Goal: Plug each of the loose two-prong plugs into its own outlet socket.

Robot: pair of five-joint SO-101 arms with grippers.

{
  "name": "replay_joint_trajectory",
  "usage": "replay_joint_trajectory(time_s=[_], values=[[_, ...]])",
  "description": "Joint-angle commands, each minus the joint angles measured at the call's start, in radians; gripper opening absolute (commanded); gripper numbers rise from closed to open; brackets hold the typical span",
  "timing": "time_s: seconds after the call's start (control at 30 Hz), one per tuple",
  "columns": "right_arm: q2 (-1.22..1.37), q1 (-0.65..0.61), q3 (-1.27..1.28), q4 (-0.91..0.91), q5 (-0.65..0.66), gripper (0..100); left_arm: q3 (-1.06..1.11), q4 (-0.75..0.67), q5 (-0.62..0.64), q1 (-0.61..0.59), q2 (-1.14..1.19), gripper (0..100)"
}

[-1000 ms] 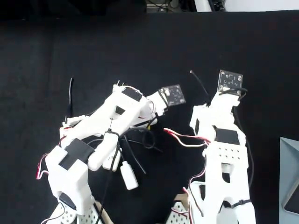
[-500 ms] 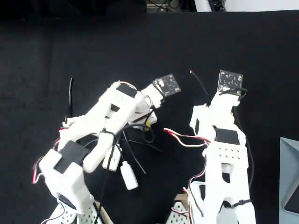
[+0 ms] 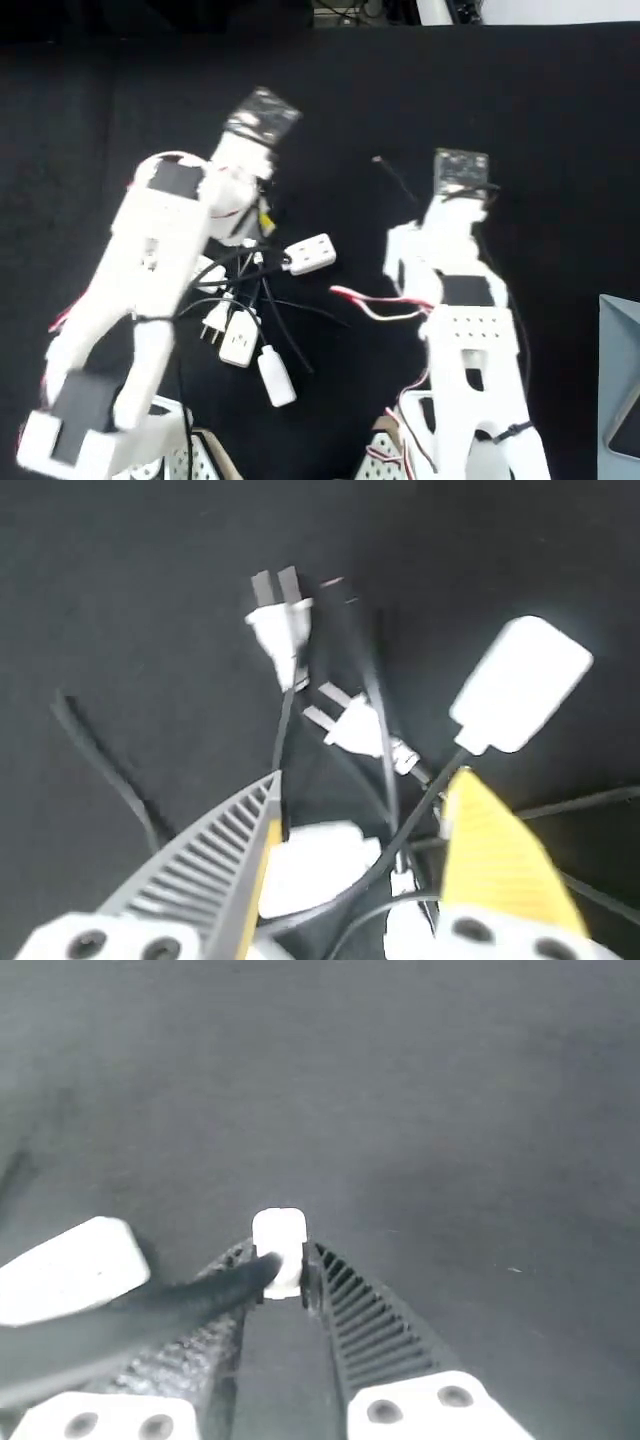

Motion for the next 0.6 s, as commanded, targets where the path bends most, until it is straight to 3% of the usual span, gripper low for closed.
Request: replay_joint_trajectory(time_s=[0.0,0.17,0.37,0.57], values=[[-0.004,-0.121,-0.042,-0.018,-0.002,1.1,0.070,0.003,0.055,-0.064,-0.170,16],[-0.004,-0.222,-0.038,-0.061,-0.014,1.1,0.206,0.003,0.080,-0.136,-0.351,3],[0.002,-0.313,-0.024,-0.127,-0.101,1.1,0.403,-0.118,0.183,-0.275,-0.433,3],[0.005,-0.354,0.116,-0.348,-0.092,1.1,0.575,-0.273,0.198,-0.360,-0.440,3]])
